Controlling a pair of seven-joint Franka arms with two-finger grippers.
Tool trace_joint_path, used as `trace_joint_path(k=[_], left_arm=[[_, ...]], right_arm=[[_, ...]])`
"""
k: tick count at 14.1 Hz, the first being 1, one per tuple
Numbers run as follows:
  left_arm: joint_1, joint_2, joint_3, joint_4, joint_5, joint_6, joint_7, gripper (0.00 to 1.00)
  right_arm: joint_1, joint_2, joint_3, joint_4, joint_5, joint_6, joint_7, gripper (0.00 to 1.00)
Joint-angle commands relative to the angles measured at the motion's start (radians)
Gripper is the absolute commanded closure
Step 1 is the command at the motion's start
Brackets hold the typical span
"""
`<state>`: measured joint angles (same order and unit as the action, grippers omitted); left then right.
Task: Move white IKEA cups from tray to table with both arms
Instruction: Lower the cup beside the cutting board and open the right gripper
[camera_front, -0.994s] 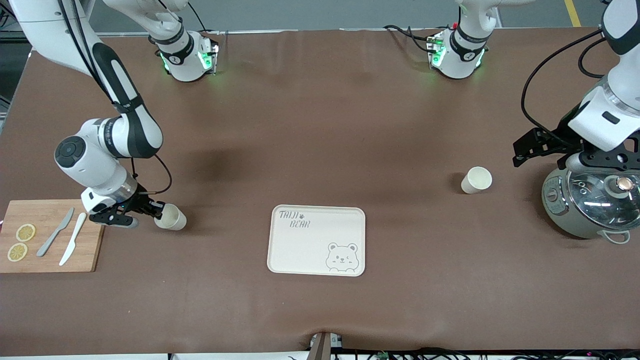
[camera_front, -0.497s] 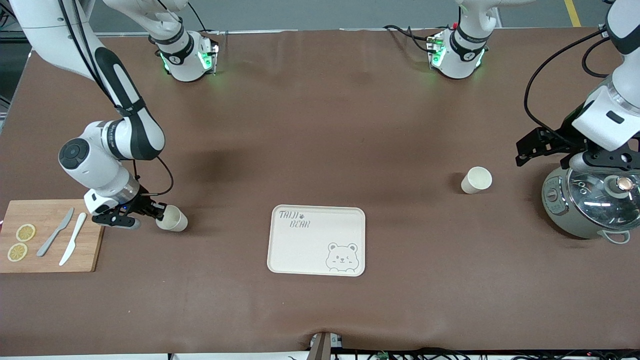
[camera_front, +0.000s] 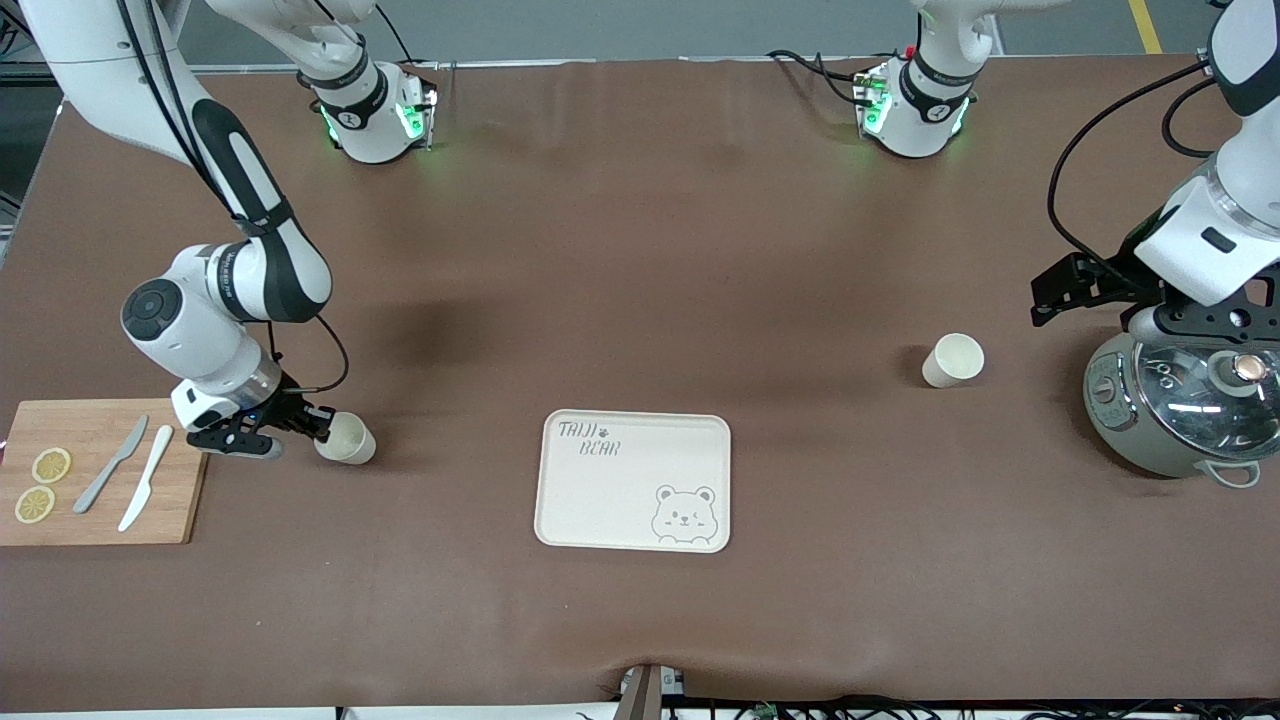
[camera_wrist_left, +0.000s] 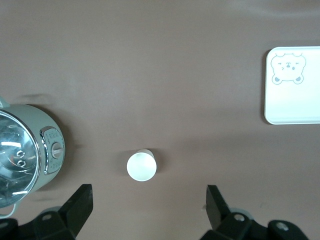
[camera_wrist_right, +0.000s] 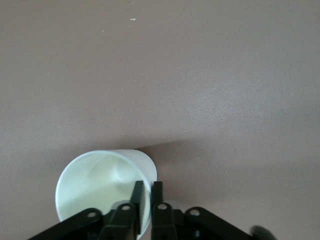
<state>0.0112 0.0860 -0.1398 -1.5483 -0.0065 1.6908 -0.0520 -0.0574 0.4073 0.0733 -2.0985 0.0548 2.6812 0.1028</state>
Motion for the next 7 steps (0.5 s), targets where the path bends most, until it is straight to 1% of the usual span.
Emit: trace_joint_path(k=[1, 4, 7], left_arm=[[0.001, 0.001, -0.001, 0.007, 0.020, -0.032, 0.018, 0.00], [0.000, 0.003, -0.001, 0.005, 0.022, -0.048, 0.018, 0.00], [0.001, 0.003, -0.001, 0.005, 0.020, -0.065, 0.018, 0.00]], right_arm=[[-0.013, 0.007, 0.003, 0.005, -0.004, 0.009, -0.014, 0.00], [-0.013, 0.002, 0.003, 0.005, -0.004, 0.002, -0.023, 0.00], [-0.027, -0.031, 0.003, 0.003, -0.003, -0.015, -0.058, 0.00]])
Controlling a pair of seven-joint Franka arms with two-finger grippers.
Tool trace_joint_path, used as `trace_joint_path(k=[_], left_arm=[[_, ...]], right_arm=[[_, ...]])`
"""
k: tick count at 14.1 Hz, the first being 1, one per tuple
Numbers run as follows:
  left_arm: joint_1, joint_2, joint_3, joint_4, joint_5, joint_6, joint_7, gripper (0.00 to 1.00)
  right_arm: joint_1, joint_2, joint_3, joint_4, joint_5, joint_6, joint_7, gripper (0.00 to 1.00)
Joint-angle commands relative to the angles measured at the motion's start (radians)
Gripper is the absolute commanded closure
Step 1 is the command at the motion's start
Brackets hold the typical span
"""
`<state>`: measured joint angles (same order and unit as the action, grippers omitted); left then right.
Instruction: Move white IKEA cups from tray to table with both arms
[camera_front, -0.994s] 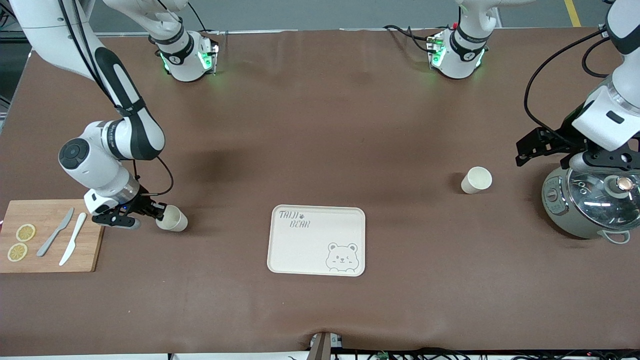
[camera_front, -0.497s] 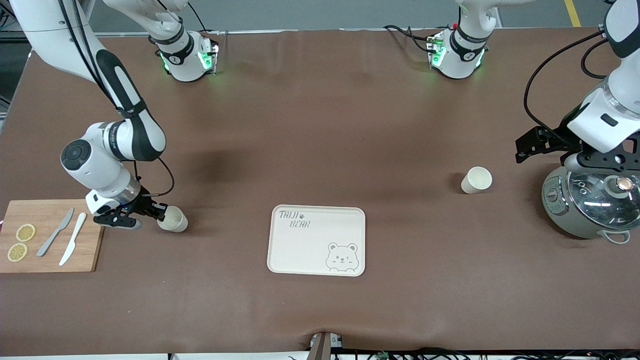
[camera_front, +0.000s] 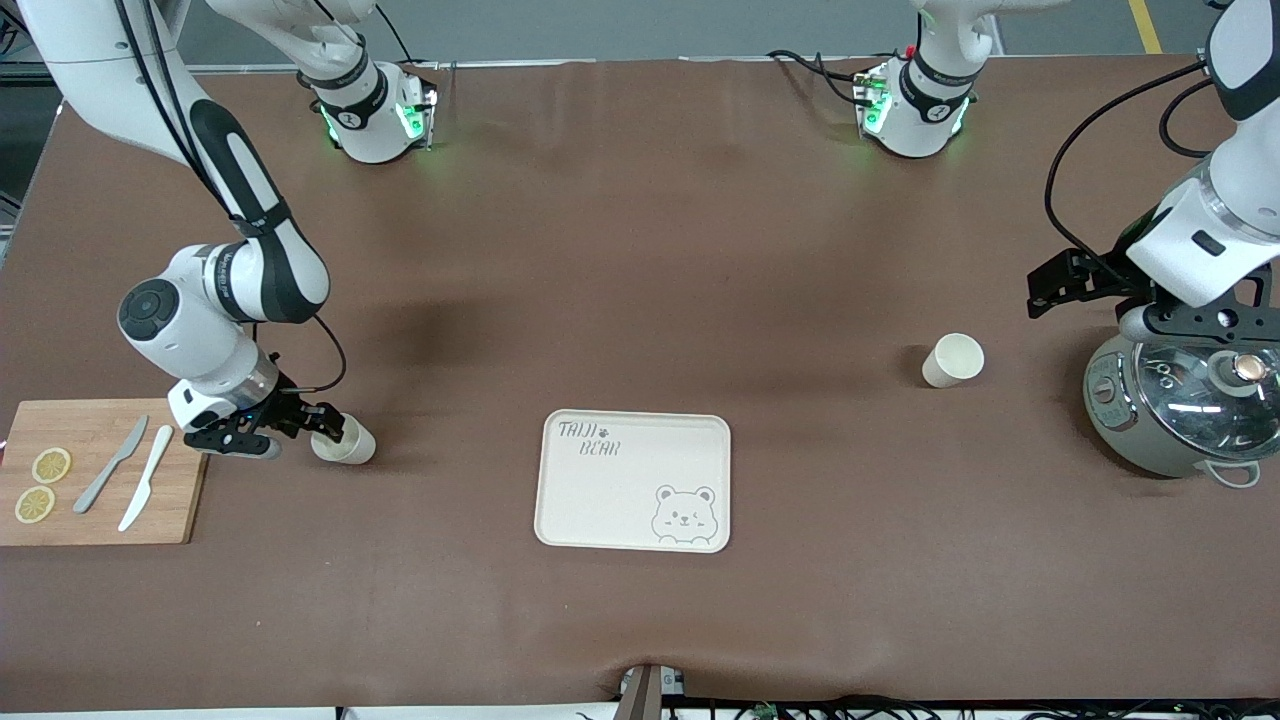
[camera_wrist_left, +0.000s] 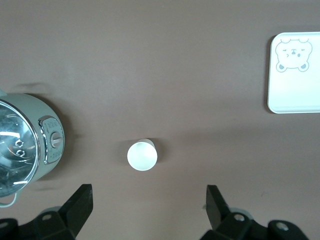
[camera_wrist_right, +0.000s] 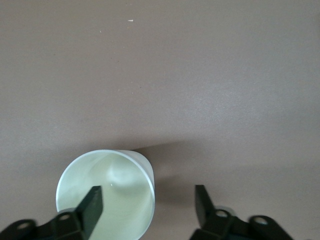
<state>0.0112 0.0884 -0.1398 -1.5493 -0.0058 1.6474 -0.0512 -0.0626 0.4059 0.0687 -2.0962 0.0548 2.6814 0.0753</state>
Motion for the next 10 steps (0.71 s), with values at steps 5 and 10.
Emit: trace_joint_path(k=[5, 10], left_arm=[[0.000, 0.002, -0.001, 0.005, 0.020, -0.021, 0.017, 0.00], [0.000, 0.007, -0.001, 0.006, 0.020, -0.021, 0.017, 0.00]], right_arm=[[-0.020, -0.212, 0.008, 0.149, -0.003, -0.510, -0.029, 0.00], [-0.033, -0.358, 0.008, 0.275, -0.061, -0.807, -0.031, 0.00]])
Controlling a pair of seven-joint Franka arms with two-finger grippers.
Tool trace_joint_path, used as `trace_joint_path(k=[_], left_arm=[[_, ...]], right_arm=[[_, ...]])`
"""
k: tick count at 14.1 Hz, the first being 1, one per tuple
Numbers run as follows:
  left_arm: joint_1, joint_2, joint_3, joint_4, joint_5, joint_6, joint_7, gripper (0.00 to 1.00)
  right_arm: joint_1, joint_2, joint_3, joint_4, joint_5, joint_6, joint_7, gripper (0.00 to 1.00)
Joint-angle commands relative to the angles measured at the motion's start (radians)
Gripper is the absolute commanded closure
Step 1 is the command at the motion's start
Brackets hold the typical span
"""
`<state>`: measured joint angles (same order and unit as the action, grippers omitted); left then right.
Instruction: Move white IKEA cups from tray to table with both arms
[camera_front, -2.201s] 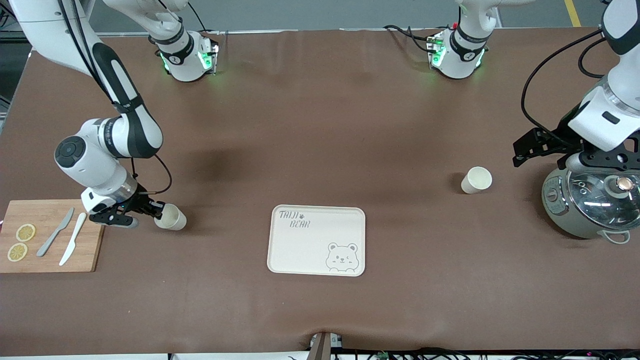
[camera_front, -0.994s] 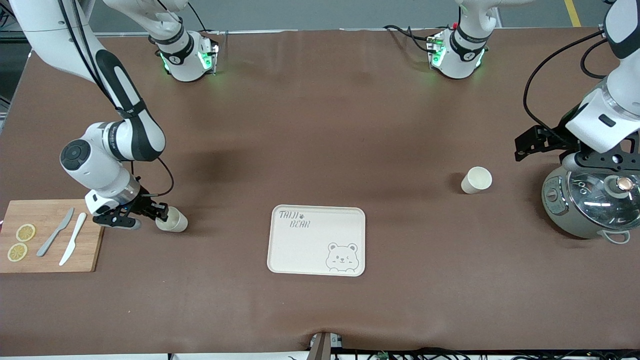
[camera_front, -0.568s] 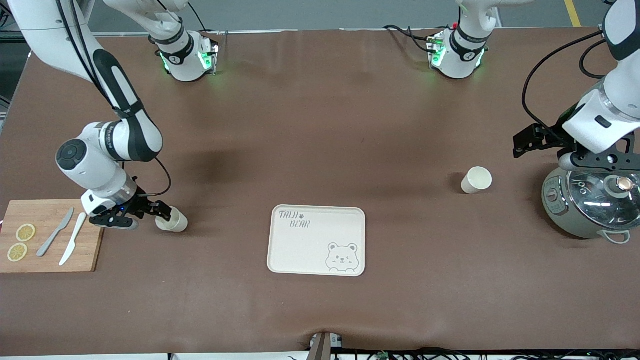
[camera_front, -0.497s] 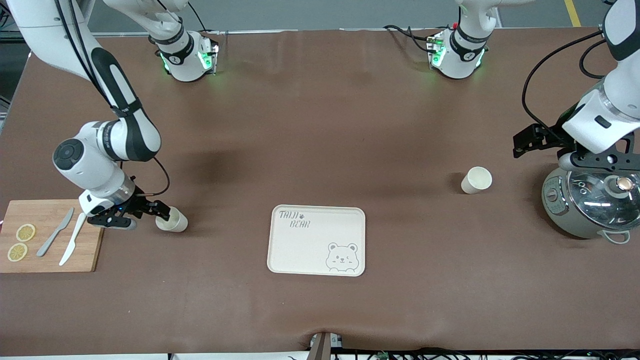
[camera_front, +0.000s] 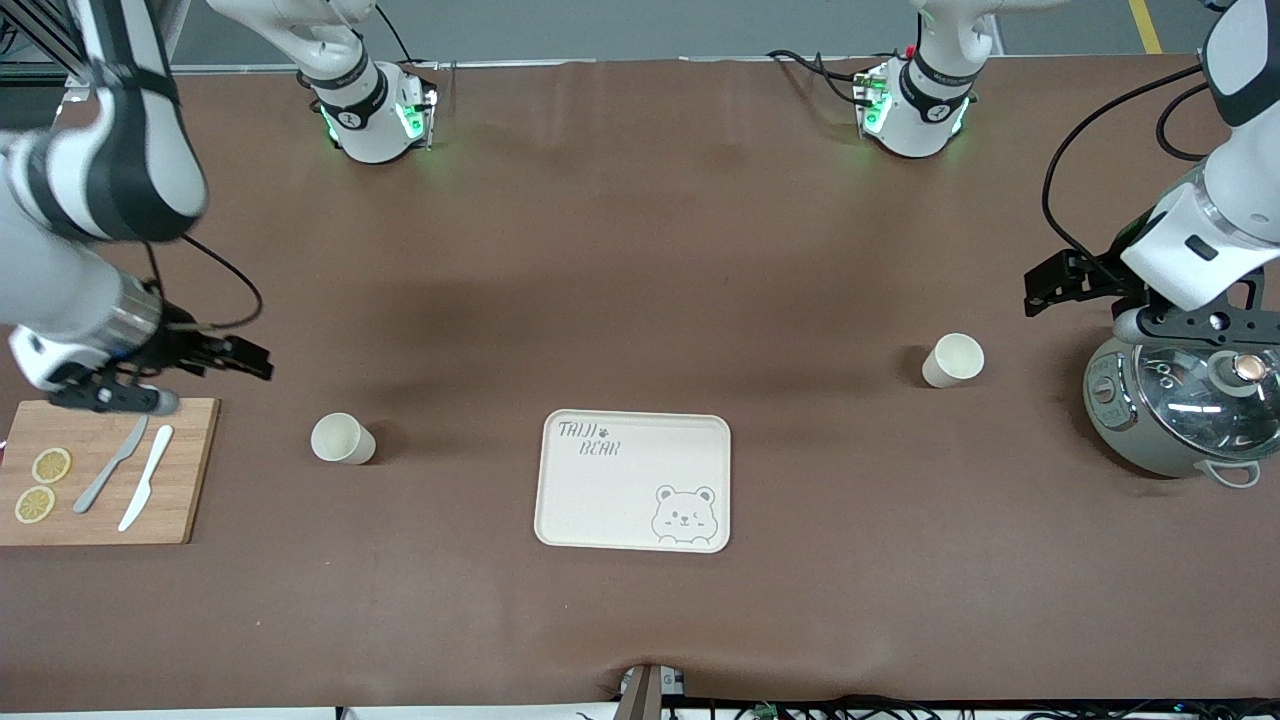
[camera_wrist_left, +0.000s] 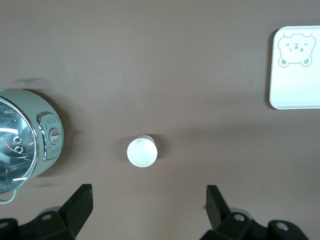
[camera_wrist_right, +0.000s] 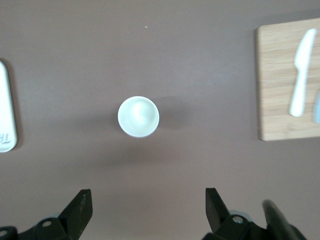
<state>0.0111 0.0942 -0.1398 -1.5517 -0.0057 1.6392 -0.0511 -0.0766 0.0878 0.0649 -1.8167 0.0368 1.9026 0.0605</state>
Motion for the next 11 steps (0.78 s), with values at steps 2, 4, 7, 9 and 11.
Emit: trace_joint_path(k=[2, 4, 7, 9, 11], left_arm=[[0.000, 0.002, -0.001, 0.008, 0.021, -0.013, 0.017, 0.00], [0.000, 0.002, -0.001, 0.010, 0.021, -0.013, 0.017, 0.00], [-0.002, 0.002, -0.001, 0.010, 0.021, -0.013, 0.017, 0.00], [-0.003, 0.002, -0.001, 0.009, 0.021, -0.013, 0.017, 0.00], [-0.003, 0.002, -0.001, 0.009, 0.021, -0.013, 0.017, 0.00]], right_arm=[[-0.014, -0.059, 0.013, 0.000, -0.057, -0.043, -0.015, 0.00], [-0.011, -0.059, 0.015, 0.002, -0.058, -0.034, -0.015, 0.00], [-0.012, -0.057, 0.015, 0.002, -0.058, -0.037, -0.015, 0.00], [-0.014, -0.056, 0.015, 0.001, -0.060, -0.036, -0.015, 0.00], [-0.018, -0.054, 0.013, 0.001, -0.067, -0.036, -0.015, 0.00]])
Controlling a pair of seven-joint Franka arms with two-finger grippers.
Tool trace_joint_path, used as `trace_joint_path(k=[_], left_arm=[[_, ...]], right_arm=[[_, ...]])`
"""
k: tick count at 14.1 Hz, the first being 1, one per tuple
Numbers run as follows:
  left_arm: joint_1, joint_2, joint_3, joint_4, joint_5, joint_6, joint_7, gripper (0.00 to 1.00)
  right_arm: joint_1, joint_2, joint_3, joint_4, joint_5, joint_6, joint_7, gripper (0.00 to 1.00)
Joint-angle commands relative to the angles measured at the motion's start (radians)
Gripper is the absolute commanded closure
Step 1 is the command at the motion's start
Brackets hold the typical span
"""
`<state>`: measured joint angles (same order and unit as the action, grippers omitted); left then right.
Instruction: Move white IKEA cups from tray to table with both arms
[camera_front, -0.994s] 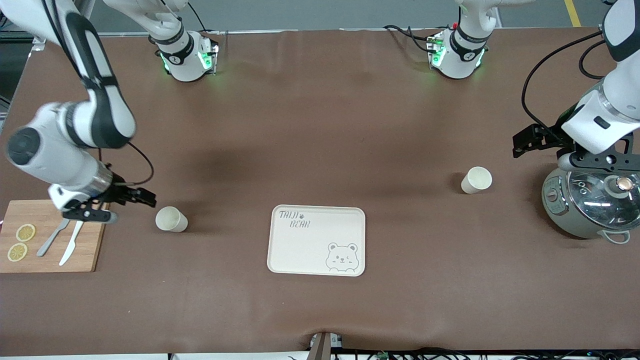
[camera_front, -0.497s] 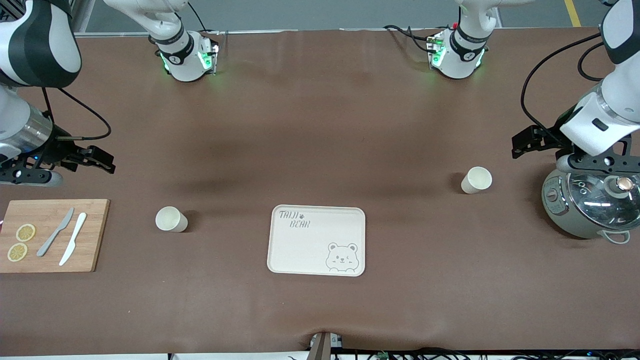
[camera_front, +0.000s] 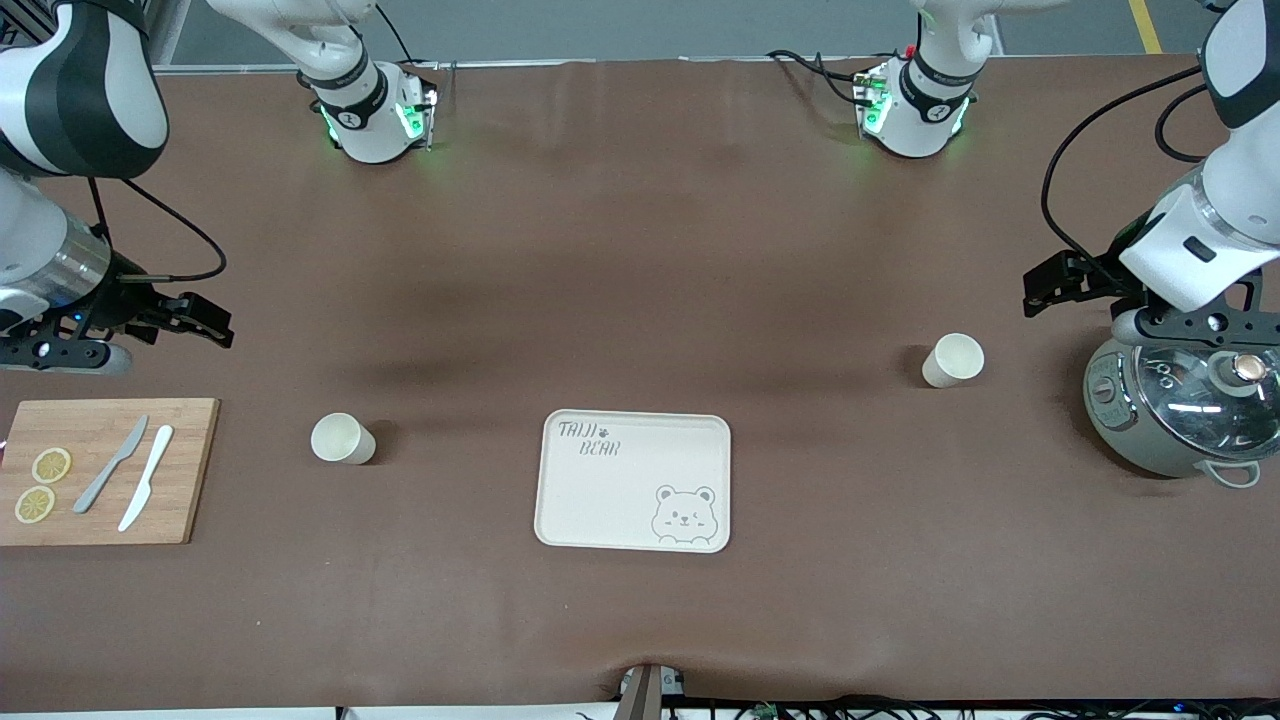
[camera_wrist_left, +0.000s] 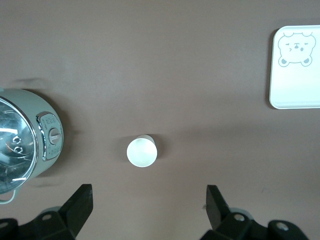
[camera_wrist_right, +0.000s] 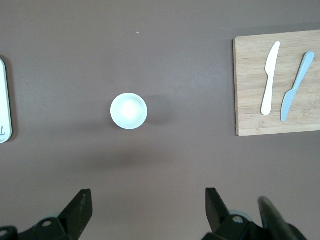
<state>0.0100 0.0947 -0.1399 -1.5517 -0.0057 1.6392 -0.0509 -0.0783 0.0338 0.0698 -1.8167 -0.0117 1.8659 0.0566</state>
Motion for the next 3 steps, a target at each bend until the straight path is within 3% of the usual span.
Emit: trace_joint_path(k=[1, 3], left_arm=[[-0.002, 0.002, -0.001, 0.009, 0.021, -0.013, 0.017, 0.00], [-0.002, 0.002, -0.001, 0.009, 0.021, -0.013, 0.017, 0.00]], right_arm=[[-0.015, 0.000, 0.010, 0.000, -0.025, 0.001, -0.011, 0.00], [-0.015, 0.000, 0.010, 0.000, -0.027, -0.002, -0.011, 0.00]])
